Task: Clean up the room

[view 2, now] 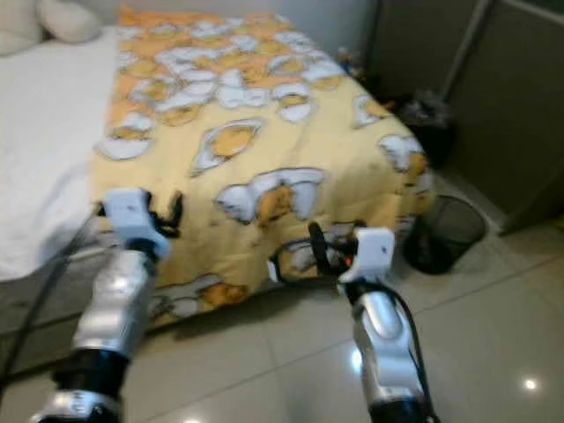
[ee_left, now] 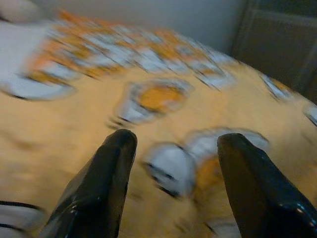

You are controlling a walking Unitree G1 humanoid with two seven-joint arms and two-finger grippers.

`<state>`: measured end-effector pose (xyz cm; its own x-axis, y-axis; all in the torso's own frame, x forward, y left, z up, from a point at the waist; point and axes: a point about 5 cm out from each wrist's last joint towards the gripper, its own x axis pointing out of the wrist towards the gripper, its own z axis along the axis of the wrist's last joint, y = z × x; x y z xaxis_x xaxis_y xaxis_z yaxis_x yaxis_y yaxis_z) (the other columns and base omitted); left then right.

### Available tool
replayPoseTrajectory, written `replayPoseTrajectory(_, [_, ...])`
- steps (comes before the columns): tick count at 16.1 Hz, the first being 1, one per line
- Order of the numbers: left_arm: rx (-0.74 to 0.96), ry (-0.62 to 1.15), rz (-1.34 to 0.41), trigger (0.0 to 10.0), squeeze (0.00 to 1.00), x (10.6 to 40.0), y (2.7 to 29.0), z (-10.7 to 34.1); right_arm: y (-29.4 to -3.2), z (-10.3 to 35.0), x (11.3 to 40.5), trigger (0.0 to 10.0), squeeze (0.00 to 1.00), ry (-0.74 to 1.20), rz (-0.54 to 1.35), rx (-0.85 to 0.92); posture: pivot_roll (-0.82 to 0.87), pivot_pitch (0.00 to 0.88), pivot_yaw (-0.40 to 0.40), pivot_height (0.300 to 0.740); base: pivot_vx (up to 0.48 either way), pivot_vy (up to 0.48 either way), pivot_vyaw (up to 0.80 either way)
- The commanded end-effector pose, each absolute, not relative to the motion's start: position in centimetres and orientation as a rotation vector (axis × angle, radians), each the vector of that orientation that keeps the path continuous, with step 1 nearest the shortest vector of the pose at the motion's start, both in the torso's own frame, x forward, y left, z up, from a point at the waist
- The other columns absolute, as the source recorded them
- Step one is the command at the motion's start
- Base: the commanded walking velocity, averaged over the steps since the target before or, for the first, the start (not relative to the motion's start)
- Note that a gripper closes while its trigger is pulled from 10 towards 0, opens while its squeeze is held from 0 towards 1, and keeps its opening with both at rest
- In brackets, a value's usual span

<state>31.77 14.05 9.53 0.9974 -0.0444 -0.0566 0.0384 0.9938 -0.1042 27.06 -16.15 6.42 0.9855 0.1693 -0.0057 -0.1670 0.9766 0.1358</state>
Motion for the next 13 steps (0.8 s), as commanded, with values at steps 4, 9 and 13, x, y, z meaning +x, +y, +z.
replayPoseTrajectory(4, [0.078,0.057,-0.195,10.0,0.00,30.3,14.5,8.6,-16.2,6.1,26.3,10.0,0.00,0.034,0.202,0.138,0.02,0.000,0.034,0.740,0.000,0.000,0.00])
replayPoseTrajectory(9, [0.008,0.089,-0.105,10.0,0.00,31.1,14.9,8.3,-16.8,6.1,27.2,10.0,0.00,0.047,0.140,0.096,0.04,0.000,0.027,0.740,0.000,0.000,0.00])
replayPoseTrajectory(13, [-0.041,0.095,-0.113,10.0,0.00,31.0,14.4,7.9,-16.5,6.8,28.4,10.0,0.00,0.029,0.143,0.088,0.03,0.000,0.032,0.740,0.000,0.000,0.00])
